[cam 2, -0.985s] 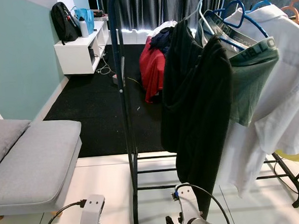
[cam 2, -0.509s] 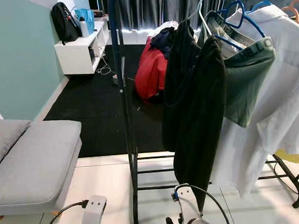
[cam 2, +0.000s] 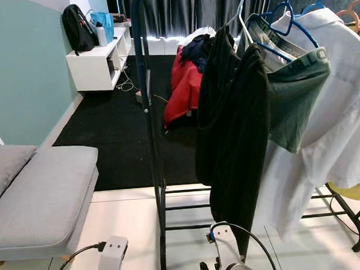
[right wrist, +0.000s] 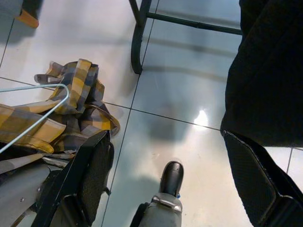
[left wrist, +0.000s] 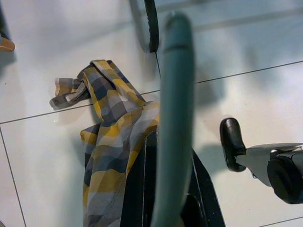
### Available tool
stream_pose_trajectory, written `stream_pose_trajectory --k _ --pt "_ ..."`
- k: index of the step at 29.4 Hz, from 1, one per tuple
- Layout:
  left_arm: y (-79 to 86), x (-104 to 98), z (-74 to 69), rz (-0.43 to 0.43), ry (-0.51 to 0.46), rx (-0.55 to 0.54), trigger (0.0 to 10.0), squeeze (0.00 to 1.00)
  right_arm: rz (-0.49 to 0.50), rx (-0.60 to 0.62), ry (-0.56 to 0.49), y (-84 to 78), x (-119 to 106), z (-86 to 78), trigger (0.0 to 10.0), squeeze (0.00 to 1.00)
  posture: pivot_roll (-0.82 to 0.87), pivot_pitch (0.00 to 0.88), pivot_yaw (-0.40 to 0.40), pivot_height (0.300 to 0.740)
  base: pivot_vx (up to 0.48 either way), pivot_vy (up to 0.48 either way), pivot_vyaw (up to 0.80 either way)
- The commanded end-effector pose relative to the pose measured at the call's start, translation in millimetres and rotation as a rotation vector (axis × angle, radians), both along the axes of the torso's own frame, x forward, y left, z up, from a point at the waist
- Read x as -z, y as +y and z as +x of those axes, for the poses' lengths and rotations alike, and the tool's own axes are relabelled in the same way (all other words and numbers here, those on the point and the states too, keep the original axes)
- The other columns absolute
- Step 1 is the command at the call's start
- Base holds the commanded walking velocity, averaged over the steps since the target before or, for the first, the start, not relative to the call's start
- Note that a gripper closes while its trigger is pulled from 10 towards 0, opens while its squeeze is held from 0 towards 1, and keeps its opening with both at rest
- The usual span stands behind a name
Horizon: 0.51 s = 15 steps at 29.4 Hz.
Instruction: Hang hanger
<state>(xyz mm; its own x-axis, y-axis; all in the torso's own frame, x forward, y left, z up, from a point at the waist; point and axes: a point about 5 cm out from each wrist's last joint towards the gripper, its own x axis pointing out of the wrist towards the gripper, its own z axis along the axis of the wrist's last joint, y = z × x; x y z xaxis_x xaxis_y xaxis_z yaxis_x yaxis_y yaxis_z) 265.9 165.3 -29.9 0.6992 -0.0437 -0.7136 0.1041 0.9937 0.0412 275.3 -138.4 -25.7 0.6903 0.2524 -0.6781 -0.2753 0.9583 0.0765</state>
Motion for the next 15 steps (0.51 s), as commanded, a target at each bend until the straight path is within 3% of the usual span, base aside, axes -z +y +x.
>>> stream_pose_trajectory --k 1,15 --pt "4.2 4.5 -5.1 0.005 0.030 -0.015 10.0 0.00 -0.007 0.005 0.031 0.2 5.1 -5.2 10.0 0.00 0.07 0.086 -0.036 0.740 0.000 0.000 0.00" --pt "3.0 5.3 -5.5 -0.015 0.039 -0.011 10.0 0.00 -0.009 0.032 0.028 -2.5 5.8 -5.9 10.0 0.00 0.07 0.074 -0.029 0.740 0.000 0.000 0.00"
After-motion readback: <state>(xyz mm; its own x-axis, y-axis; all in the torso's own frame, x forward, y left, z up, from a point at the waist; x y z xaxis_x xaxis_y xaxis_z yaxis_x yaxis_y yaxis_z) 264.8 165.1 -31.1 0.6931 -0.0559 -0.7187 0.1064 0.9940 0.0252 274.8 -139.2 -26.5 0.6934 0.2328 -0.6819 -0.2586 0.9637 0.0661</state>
